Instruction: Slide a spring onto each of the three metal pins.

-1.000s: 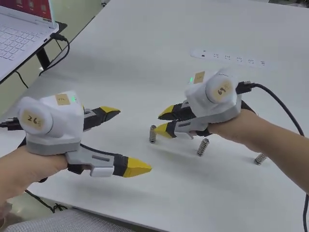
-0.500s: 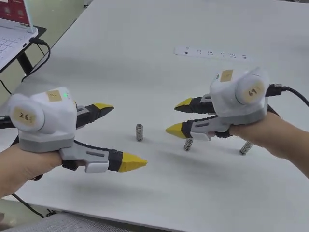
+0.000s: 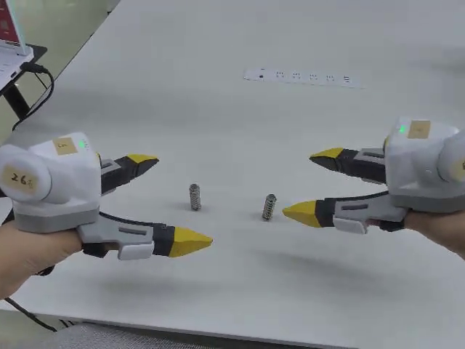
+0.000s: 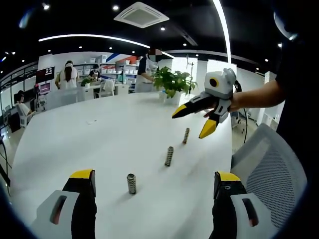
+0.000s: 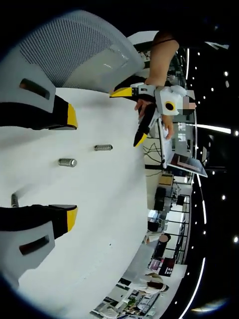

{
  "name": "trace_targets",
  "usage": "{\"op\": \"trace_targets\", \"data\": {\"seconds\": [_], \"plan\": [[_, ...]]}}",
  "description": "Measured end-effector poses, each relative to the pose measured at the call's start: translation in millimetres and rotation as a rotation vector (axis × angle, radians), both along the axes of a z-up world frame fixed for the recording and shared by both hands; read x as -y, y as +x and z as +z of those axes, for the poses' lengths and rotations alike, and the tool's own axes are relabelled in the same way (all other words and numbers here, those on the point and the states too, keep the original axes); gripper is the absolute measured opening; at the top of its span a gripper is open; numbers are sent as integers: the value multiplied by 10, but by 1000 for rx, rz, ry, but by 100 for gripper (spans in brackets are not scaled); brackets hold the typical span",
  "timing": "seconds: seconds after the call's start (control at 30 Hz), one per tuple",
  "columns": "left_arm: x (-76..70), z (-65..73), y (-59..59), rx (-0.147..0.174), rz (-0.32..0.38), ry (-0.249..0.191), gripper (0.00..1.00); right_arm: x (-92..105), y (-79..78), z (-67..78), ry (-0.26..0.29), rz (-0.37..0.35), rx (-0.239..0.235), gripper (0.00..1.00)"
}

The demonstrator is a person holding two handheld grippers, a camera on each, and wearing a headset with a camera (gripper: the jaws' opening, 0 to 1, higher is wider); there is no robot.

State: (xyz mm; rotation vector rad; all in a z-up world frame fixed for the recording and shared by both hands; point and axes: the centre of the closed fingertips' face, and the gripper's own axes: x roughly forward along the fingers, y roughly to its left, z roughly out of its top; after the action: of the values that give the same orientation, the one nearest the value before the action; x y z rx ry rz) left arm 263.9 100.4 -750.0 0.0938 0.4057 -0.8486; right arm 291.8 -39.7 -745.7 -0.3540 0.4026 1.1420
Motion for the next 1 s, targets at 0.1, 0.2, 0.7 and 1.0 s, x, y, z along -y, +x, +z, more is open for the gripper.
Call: {"op": "trace_targets", "data": {"seconds": [0.1,0.2,0.7,1.0], "plan": [[13,2,-14,1,-1,0,96,170,-48,-16,8,-47,0,65],[22,11,-21,4,2,-1,96,312,-105,-24,23,-89,-3,69],[-69,54,-55,7,33,-2,97,998,-230,-173,85,-306,-91,79],[-117,-3,-98,-12,38,5,98,1151,-317,-245,65,-336,-135,81]]}}
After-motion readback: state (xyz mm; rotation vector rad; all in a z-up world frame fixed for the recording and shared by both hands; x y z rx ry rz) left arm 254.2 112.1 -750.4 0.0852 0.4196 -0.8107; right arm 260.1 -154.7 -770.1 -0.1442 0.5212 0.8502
